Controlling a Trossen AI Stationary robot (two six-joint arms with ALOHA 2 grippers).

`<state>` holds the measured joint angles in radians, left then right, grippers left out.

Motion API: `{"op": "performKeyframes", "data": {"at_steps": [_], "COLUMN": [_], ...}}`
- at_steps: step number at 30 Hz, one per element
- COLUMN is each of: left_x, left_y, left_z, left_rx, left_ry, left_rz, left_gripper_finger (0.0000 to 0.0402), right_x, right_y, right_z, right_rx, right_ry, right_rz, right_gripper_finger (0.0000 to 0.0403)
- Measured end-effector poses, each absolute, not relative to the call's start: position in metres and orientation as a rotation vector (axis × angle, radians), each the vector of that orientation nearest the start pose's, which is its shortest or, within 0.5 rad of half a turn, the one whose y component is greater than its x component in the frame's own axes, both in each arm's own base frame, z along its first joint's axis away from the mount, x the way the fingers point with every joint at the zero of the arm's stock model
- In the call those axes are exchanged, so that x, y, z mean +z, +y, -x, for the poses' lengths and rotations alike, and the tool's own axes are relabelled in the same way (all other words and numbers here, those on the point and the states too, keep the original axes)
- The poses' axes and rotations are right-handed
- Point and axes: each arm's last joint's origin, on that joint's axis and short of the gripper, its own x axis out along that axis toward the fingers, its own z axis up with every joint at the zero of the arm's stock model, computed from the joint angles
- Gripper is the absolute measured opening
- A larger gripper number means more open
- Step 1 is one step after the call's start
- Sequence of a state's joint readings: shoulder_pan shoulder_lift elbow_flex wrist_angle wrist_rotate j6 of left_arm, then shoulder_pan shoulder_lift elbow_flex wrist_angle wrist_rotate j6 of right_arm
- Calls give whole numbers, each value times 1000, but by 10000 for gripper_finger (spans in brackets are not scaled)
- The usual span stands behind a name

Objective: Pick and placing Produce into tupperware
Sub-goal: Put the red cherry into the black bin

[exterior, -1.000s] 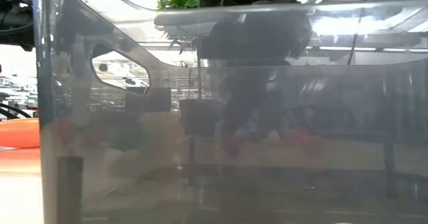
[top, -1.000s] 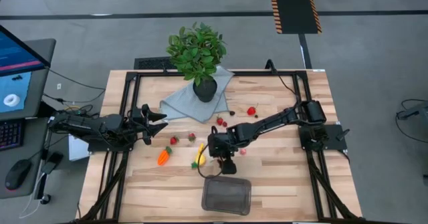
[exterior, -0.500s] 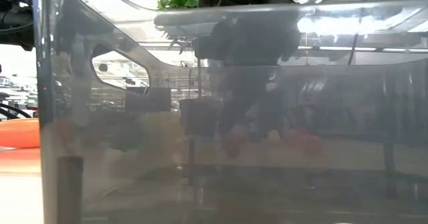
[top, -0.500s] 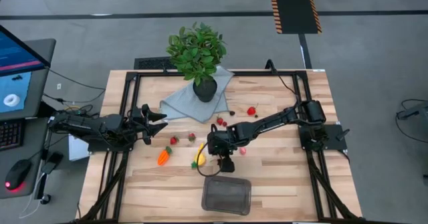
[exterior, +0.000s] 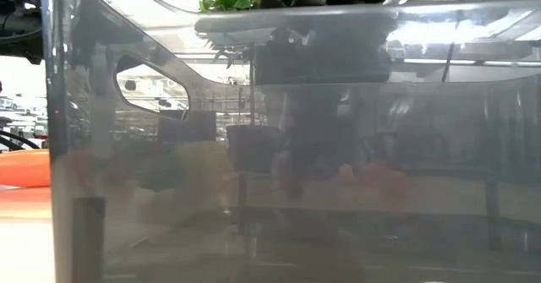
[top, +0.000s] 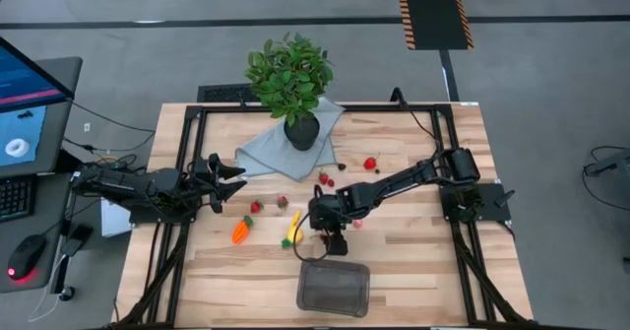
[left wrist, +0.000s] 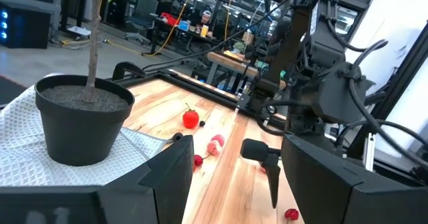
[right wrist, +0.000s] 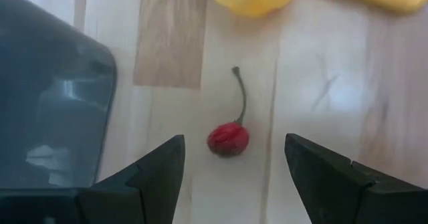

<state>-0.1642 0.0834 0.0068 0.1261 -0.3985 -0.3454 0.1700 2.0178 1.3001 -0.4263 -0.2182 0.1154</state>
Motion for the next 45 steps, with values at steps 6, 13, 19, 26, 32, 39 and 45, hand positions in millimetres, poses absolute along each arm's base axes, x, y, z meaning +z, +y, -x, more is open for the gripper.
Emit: {"op": "performKeyframes", "data": {"at_steps": [6, 13, 19, 26, 32, 39, 45], "left_x": [171, 171, 171, 171, 171, 171, 171], "left_y": [-5, -5, -5, -5, -5, -5, -5], "left_z": [-101, -101, -101, -101, -101, -101, -101], "left_rx": [224, 225, 225, 225, 226, 227, 227], "left_ry": [-88, -88, -87, -88, -87, -86, -86], "left_rz": [358, 358, 357, 357, 357, 356, 356], "left_gripper_finger": [213, 213, 213, 213, 213, 213, 213], "right_x": [135, 136, 136, 137, 116, 115, 134], "right_y": [73, 74, 74, 75, 78, 79, 77], "right_z": [-390, -391, -392, -393, -398, -399, -393], "right_rx": [264, 268, 269, 272, 293, 311, 283], "right_ry": [1169, 1147, 1138, 1127, 1162, 1151, 1137], "right_rz": [-139, -139, -139, -138, -171, -181, -163], "right_gripper_finger": [281, 263, 198, 136, 102, 73, 70]}}
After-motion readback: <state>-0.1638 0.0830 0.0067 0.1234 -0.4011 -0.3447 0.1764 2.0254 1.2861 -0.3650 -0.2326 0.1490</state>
